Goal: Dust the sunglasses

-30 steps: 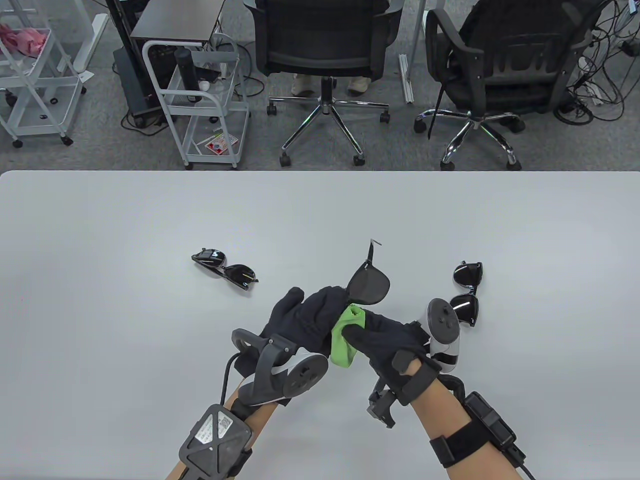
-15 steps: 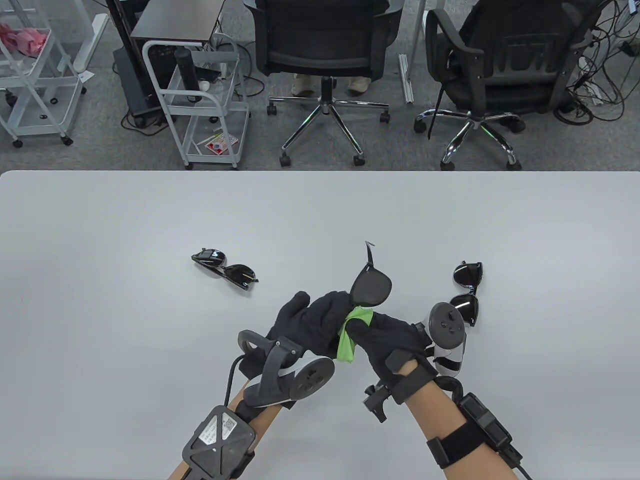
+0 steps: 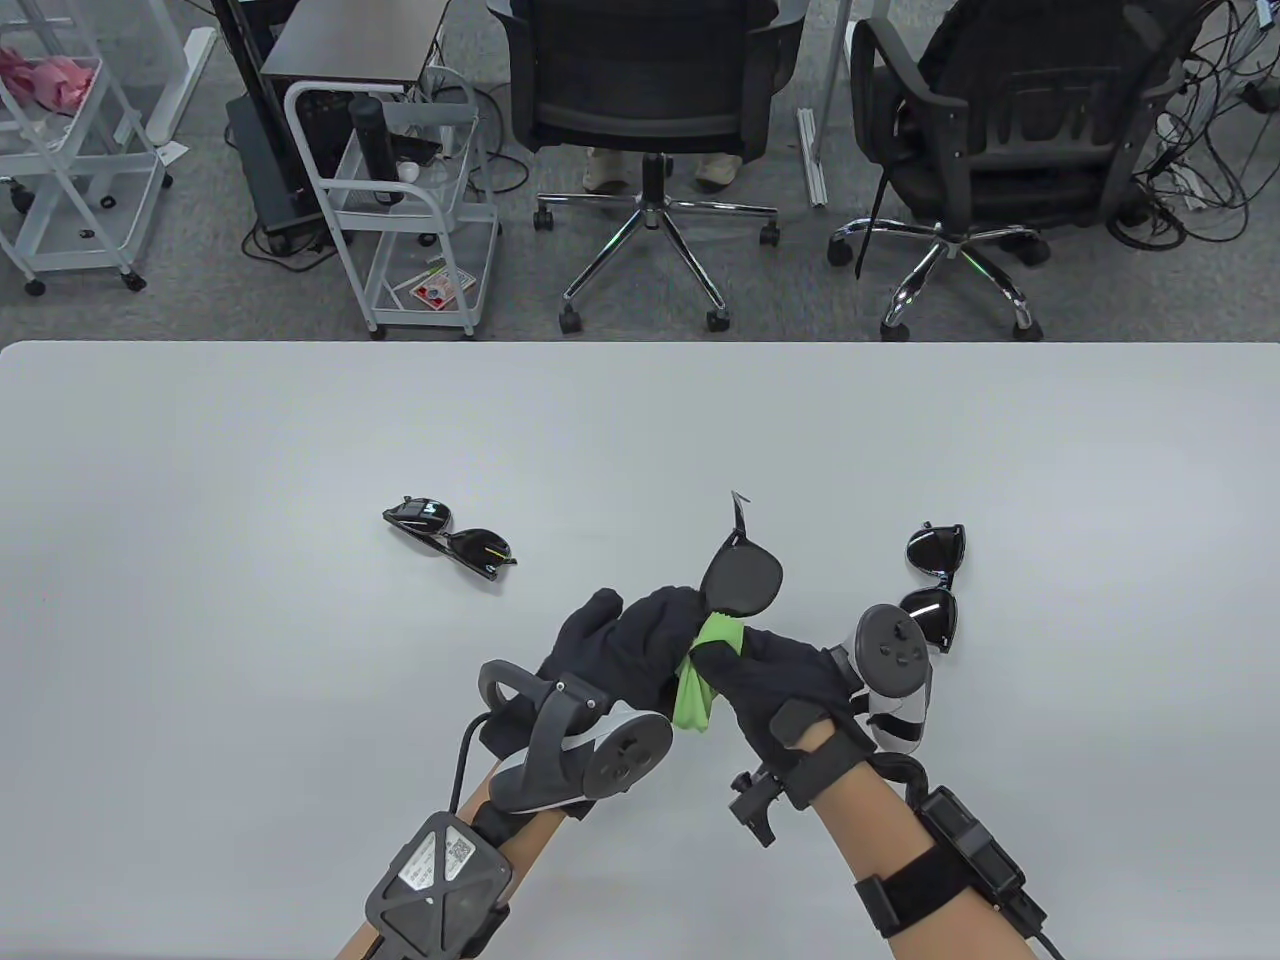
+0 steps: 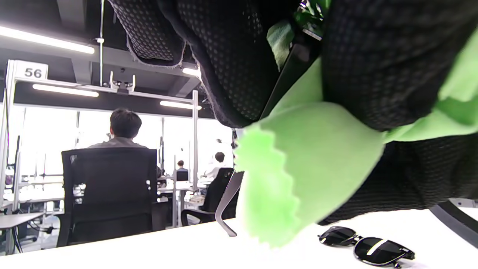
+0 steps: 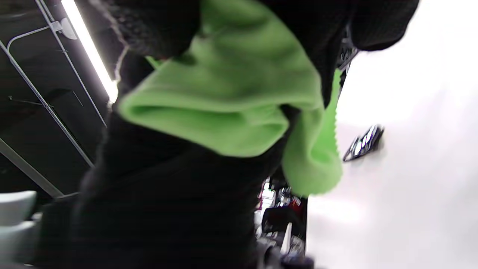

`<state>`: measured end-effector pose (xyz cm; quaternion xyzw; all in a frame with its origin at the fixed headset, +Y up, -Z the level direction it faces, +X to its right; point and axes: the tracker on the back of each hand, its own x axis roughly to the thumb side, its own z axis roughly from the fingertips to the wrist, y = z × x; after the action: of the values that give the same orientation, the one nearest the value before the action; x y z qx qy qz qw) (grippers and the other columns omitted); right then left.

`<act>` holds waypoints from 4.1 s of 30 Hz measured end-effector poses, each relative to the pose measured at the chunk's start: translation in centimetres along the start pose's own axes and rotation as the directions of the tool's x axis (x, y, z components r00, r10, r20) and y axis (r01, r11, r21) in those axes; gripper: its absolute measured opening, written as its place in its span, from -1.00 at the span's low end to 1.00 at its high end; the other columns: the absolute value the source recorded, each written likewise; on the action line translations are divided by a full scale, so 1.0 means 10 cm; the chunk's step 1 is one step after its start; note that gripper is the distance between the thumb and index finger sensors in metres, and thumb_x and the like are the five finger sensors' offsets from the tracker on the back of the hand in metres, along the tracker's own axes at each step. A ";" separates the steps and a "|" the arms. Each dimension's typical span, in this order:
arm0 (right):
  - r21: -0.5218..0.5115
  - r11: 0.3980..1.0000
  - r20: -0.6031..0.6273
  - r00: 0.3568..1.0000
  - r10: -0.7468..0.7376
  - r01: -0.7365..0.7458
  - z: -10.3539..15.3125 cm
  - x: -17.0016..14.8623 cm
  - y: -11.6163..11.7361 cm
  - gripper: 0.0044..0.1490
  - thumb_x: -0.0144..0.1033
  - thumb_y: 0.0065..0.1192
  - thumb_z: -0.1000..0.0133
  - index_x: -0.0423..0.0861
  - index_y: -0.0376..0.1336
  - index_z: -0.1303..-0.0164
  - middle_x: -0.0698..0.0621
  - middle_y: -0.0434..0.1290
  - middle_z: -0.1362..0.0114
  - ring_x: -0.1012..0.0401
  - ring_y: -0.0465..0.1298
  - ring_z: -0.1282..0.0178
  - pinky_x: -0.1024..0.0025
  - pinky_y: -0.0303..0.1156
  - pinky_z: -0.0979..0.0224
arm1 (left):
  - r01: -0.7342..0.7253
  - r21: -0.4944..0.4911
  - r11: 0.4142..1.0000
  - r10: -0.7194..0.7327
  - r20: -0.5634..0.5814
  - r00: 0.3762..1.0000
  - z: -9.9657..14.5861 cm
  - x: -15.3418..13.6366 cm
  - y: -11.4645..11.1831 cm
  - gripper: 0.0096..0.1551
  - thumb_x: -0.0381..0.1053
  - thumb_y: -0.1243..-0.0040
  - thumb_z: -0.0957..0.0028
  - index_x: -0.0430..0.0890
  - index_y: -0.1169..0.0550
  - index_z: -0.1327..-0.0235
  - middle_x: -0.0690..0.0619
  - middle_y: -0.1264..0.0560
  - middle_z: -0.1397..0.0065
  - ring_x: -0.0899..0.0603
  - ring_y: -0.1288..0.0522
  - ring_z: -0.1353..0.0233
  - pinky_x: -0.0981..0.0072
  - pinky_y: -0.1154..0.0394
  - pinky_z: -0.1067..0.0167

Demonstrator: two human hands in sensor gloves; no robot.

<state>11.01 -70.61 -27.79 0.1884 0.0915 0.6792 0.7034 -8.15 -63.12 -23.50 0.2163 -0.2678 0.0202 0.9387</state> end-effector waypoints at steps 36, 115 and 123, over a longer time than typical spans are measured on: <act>-0.080 0.974 0.050 0.975 0.218 -0.213 0.02 0.23 -0.10 -0.44 -0.18 0.33 -0.04 -0.21 0.47 -0.15 -0.09 0.67 -0.21 -0.10 0.65 -0.24 -0.26 0.37 -0.31 | -0.002 -0.034 0.999 -0.004 -0.170 0.985 -0.02 -0.20 -0.07 0.20 0.48 -0.45 0.41 0.09 -0.22 -0.49 0.19 -0.40 -0.50 0.09 -0.79 -0.21 0.06 -0.54 -0.40; 0.087 0.714 0.248 0.710 0.659 -0.694 -0.02 0.58 -0.22 -0.47 -0.15 0.36 -0.01 -0.21 0.53 -0.03 -0.05 0.72 0.01 -0.02 0.72 0.01 -0.33 0.35 -0.33 | 0.103 -0.060 0.993 -0.101 0.038 0.994 0.00 -0.29 -0.07 0.05 0.55 -0.48 0.67 0.49 -0.34 -0.24 0.49 -0.54 -0.31 0.19 -0.66 -0.44 -0.06 -0.36 -0.57; 0.087 0.711 0.278 0.703 0.655 -0.697 -0.05 0.64 0.03 -0.47 -0.15 0.36 0.00 -0.22 0.54 -0.01 -0.06 0.73 0.03 -0.02 0.72 0.05 -0.31 0.36 -0.32 | 0.071 -0.090 0.993 -0.066 0.060 0.996 -0.01 -0.14 -0.16 0.03 0.57 -0.50 0.72 0.49 -0.39 -0.17 0.48 -0.58 -0.25 0.21 -0.70 -0.38 0.16 -0.43 -0.53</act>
<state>10.92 -64.25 -27.30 0.3494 -0.0023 0.8526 0.3885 -9.06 -64.41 -24.92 0.1822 -0.2877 -0.0305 0.9397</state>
